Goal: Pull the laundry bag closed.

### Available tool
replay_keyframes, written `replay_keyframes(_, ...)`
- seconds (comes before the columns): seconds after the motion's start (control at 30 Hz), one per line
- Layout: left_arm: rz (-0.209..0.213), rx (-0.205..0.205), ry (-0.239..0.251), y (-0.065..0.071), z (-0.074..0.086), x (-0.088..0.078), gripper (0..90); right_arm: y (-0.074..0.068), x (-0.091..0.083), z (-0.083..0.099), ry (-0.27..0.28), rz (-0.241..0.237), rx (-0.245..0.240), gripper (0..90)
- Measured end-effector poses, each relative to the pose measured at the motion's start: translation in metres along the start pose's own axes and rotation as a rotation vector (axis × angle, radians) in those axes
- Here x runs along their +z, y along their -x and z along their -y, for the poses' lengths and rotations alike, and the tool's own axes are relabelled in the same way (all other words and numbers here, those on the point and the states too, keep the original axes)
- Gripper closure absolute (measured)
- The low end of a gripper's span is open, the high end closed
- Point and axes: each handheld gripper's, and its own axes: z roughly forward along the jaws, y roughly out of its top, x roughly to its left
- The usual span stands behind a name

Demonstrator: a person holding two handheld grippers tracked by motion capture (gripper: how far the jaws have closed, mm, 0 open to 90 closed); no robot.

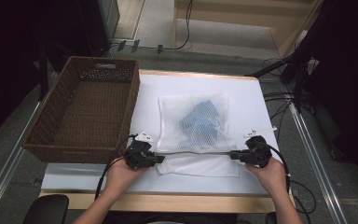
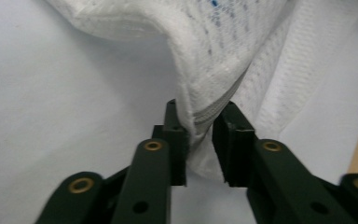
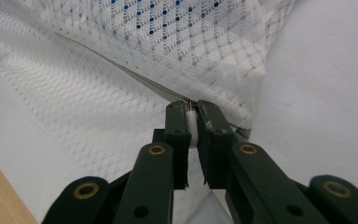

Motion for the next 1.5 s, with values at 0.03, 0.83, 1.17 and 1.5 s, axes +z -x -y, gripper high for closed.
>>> replay_keyframes(0.03, 0.004, -0.002, 0.002, 0.0, 0.0, -0.001, 70.7, -0.001, 0.0, 0.0, 0.004, -0.002, -0.005, 83.9)
replay_keyframes(0.83, -0.029, 0.086, 0.077, 0.022, -0.013, -0.032, 39.0, -0.009, -0.022, -0.004, 0.136, 0.0, 0.002, 48.1)
replay_keyframes(1.17, -0.028, 0.107, 0.108, 0.025, -0.012, -0.051, 37.7, -0.008, -0.033, -0.006, 0.184, 0.009, 0.005, 40.5)
replay_keyframes(1.5, -0.04, 0.109, 0.126, 0.024, -0.011, -0.065, 37.6, 0.002, -0.038, -0.001, 0.241, 0.039, -0.003, 33.8)
